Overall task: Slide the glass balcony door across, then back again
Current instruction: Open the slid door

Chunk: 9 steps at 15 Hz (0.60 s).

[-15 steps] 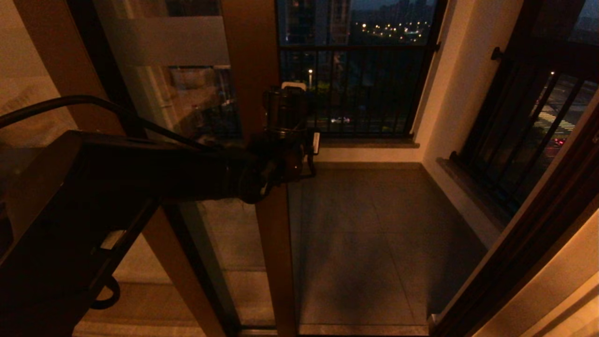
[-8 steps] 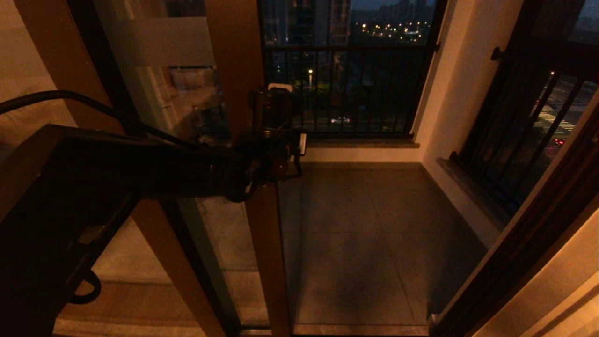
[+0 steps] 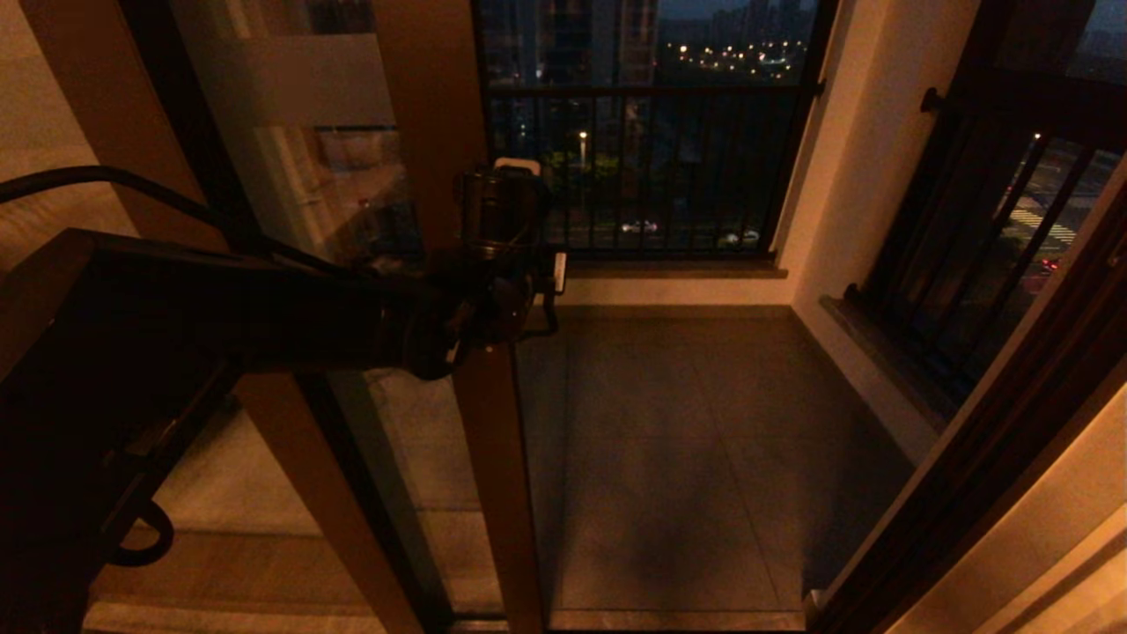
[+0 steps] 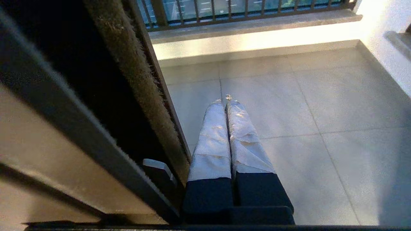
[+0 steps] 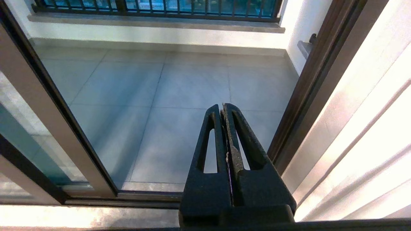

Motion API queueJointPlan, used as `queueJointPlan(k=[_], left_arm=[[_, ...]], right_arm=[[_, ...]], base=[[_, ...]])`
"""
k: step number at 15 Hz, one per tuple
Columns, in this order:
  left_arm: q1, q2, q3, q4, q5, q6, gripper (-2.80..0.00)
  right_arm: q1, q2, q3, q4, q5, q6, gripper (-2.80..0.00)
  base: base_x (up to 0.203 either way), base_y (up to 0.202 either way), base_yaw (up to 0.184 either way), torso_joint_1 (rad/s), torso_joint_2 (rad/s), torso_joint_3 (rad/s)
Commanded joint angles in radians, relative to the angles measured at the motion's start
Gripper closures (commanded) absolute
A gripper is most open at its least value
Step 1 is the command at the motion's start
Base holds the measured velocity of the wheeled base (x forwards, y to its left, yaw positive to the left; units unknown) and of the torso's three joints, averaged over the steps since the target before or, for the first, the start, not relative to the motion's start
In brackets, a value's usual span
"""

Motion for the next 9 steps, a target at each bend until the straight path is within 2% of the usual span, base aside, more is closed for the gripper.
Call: queueJointPlan(k=[1,9], left_arm=[[0.012,-0.002,0.000,-0.002,0.011,0.001,0.00],[0.037,-0.005,0.002,-0.002,0.011,0.011,0.00]], right_arm=[[0.001,0.000,0.003,0.000,0.000,-0.001,0.00],[0.000,0.000,0.003,0.000,0.000,-0.001,0.00]], base=[[0.000,0.000,0.000,0.000,0.00,0.000],[0.000,0.000,0.000,0.000,0.00,0.000]])
